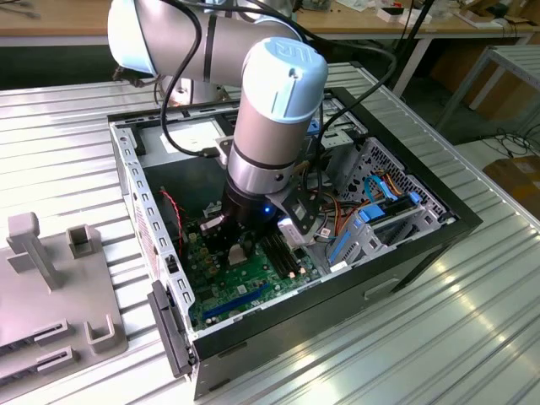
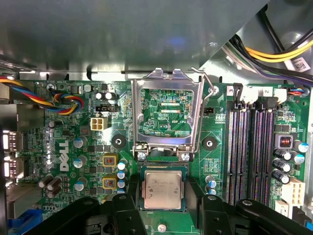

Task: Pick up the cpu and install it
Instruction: 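Place the cpu into insertion slot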

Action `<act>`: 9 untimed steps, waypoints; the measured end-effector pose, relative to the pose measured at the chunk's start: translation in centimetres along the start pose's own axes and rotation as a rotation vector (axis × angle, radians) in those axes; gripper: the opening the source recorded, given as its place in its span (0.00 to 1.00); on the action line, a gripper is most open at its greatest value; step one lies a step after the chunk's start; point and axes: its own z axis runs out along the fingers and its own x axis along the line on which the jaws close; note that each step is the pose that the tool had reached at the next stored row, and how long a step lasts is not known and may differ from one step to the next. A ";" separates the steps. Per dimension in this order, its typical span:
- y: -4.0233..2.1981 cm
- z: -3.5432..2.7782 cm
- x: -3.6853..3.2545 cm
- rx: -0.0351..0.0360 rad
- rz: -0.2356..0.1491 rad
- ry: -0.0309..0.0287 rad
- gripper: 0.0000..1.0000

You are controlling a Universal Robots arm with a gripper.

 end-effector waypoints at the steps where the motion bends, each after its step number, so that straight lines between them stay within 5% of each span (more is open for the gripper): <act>1: -0.01 -0.16 0.01 0.0007 0.000 0.0006 0.51; 9: -0.01 -0.71 0.04 0.0008 0.000 0.0018 0.51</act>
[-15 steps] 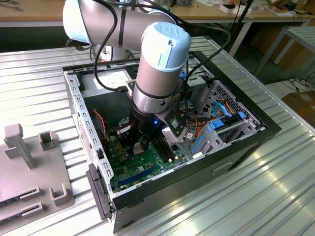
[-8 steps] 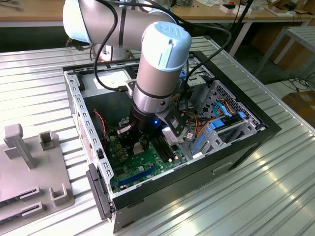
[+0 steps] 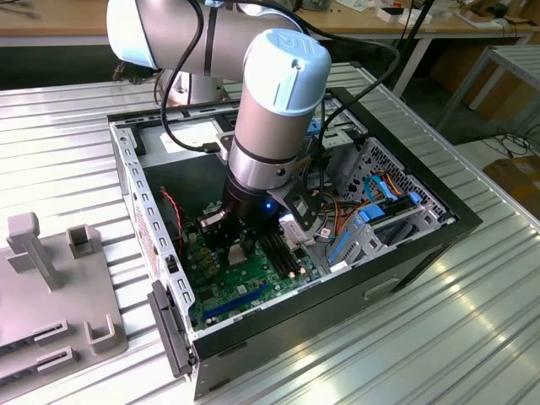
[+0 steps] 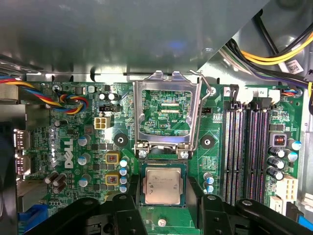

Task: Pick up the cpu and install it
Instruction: 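Place the cpu into insertion slot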

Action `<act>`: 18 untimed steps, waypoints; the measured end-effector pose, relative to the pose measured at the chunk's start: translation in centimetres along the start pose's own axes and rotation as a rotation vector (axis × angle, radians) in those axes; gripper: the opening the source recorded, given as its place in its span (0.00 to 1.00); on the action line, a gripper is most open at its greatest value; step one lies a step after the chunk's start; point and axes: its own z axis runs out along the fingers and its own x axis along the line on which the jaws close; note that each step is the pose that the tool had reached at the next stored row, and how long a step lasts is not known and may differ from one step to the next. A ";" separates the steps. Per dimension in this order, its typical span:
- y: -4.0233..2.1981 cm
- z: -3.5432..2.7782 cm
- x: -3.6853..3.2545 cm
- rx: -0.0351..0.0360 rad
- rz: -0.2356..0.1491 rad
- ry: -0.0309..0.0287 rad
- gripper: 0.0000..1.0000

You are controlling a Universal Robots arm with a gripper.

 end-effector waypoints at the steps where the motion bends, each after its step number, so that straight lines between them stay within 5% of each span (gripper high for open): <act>1: 0.00 0.00 0.00 0.0000 0.000 0.0001 0.51; 5: 0.00 -0.02 0.00 0.0000 0.000 0.0001 0.51; 10: 0.00 -0.03 0.00 0.0001 0.000 0.0001 0.24; 18: 0.17 0.27 -0.02 -0.0010 0.027 0.0008 0.24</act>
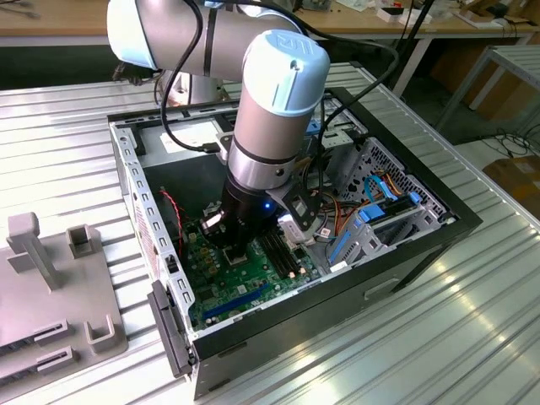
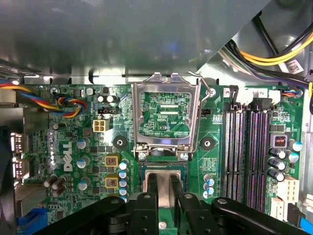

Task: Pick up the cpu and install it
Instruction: 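Place the cpu into insertion slot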

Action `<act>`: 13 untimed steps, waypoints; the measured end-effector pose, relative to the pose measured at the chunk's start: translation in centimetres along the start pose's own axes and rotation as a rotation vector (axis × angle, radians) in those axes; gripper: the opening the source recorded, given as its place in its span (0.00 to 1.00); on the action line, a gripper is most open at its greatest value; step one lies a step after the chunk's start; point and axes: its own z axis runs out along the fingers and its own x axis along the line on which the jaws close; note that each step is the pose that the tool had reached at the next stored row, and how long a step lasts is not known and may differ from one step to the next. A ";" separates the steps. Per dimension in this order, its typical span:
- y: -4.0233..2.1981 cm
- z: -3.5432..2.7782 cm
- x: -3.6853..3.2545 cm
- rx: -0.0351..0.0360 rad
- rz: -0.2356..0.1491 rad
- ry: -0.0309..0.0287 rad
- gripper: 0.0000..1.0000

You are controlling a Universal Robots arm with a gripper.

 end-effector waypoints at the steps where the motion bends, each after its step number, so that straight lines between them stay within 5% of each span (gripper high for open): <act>1: 0.01 0.08 0.01 -0.0009 0.023 0.0005 0.24; 13: 0.02 0.14 0.00 -0.0013 -0.006 -0.0003 0.24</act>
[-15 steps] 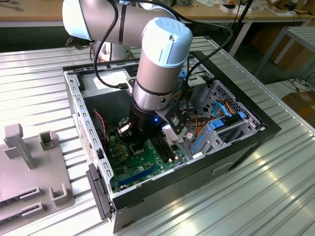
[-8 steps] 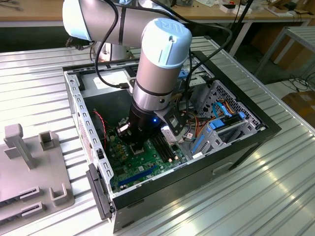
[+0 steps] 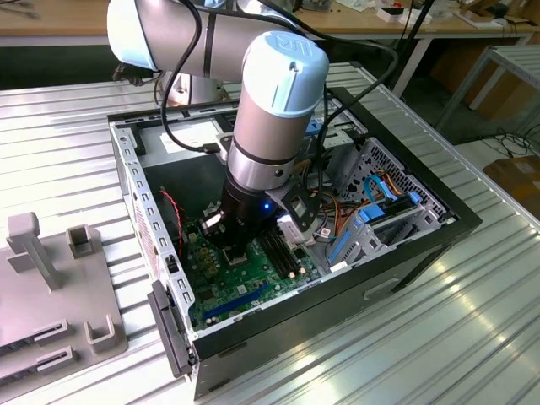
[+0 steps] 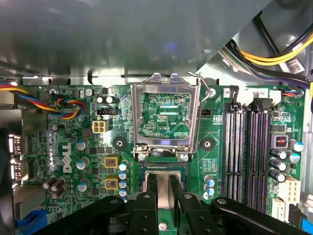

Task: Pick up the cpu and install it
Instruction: 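Place the cpu into insertion slot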

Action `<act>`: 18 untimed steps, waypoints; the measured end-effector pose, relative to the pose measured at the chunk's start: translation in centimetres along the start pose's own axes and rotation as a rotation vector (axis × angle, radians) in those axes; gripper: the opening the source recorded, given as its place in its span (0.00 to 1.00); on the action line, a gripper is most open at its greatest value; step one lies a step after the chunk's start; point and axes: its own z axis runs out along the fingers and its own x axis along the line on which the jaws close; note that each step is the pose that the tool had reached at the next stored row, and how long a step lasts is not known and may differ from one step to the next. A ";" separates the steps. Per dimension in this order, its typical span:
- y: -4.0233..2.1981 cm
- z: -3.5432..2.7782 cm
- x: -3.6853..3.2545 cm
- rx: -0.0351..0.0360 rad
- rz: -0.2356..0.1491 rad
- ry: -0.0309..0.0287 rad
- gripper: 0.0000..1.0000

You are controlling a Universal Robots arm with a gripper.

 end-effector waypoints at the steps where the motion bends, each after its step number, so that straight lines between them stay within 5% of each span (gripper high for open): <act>1: 0.00 -0.06 0.00 -0.0003 0.000 -0.0001 0.24; 12: -0.03 -1.09 0.05 0.0001 0.000 0.0005 0.24; 18: -0.03 -1.33 0.06 -0.0001 0.000 0.0005 0.11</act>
